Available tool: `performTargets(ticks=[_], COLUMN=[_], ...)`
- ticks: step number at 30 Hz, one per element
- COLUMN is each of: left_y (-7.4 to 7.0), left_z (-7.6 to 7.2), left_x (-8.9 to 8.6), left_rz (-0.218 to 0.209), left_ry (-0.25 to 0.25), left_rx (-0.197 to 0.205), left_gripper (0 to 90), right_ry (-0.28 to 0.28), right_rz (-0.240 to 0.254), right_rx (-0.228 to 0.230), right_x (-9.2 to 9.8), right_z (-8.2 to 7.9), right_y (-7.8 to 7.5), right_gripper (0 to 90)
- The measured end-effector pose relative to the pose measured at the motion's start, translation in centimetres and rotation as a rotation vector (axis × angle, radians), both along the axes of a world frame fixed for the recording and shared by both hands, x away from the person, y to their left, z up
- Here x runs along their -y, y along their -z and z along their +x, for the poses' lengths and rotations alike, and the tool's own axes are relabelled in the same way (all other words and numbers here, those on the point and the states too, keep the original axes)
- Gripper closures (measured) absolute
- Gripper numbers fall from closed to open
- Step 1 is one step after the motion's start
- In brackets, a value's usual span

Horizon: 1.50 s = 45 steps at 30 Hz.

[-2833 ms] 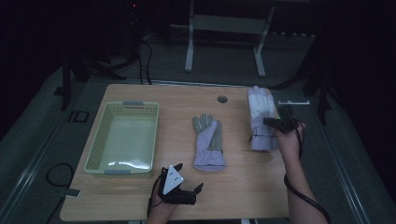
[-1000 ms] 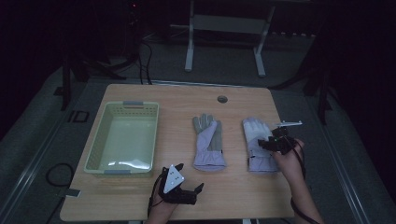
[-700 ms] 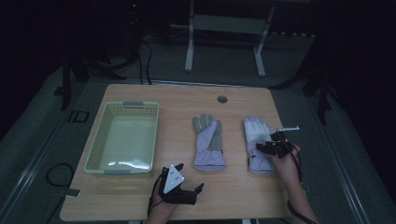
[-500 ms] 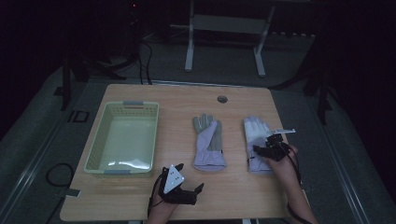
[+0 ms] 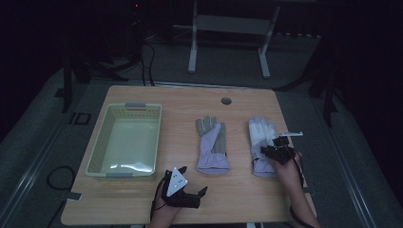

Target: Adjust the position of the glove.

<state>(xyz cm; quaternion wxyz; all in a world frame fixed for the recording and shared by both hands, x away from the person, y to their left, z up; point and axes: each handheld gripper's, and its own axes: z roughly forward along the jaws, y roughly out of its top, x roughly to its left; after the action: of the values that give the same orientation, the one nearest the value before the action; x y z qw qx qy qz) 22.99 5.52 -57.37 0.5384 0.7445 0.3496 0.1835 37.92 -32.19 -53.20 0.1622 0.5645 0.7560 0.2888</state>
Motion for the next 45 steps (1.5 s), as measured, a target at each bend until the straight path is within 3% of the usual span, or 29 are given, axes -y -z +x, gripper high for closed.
performTargets(ticks=[3, 8, 15, 20, 23, 26, 32, 35, 39, 44, 45], left_y=[0.0, 0.0, 0.0, 0.0, 0.0, 0.0, 0.0, 0.0, 0.0, 0.0, 0.0], left_z=[0.0, 0.0, 0.0, 0.0, 0.0, 0.0, 0.0, 0.0, 0.0, 0.0, 0.0], left_x=[0.0, 0.0, 0.0, 0.0, 0.0, 0.0, 0.1, 0.1, 0.0, 0.0, 0.0], left_rz=[-0.001, 0.001, 0.002, 0.0, 0.001, 0.001, 0.004, 0.004, 0.002, 0.002, 0.001], left_ry=[0.0, -0.001, -0.002, -0.002, -0.001, -0.002, -0.004, -0.004, -0.005, -0.001, -0.001], left_rx=[0.0, 0.0, 0.0, 0.0, 0.0, 0.001, 0.003, 0.005, 0.003, 0.006, 0.006], left_gripper=[0.8, 0.7, 0.8, 0.8, 0.8, 0.8, 0.8, 0.8, 0.8, 0.8, 0.7], right_ry=[0.026, 0.039, 0.051, 0.028, 0.044, 0.049, 0.005, -0.017, -0.034, -0.072, -0.091], right_rz=[0.014, -0.008, -0.007, 0.0, 0.004, 0.036, 0.05, 0.06, 0.096, 0.087, 0.084], right_rx=[0.003, 0.047, 0.081, 0.11, 0.135, 0.154, 0.192, 0.208, 0.195, 0.188, 0.18], right_x=[0.1, 0.2, -0.5, -1.7, -2.4, -3.1, -5.7, -7.1, -9.2, -11.8, -13.1], right_z=[-0.1, -0.3, -0.4, -0.5, -0.8, -1.1, -1.6, -1.8, -1.8, -1.8, -1.8], right_y=[-0.8, -2.6, -6.7, -9.0, -10.6, -12.1, -14.7, -15.5, -15.9, -15.8, -15.5], right_gripper=[76.1, 77.3, 77.8, 78.0, 78.0, 77.9, 77.9, 77.8, 77.8, 77.9, 77.9])
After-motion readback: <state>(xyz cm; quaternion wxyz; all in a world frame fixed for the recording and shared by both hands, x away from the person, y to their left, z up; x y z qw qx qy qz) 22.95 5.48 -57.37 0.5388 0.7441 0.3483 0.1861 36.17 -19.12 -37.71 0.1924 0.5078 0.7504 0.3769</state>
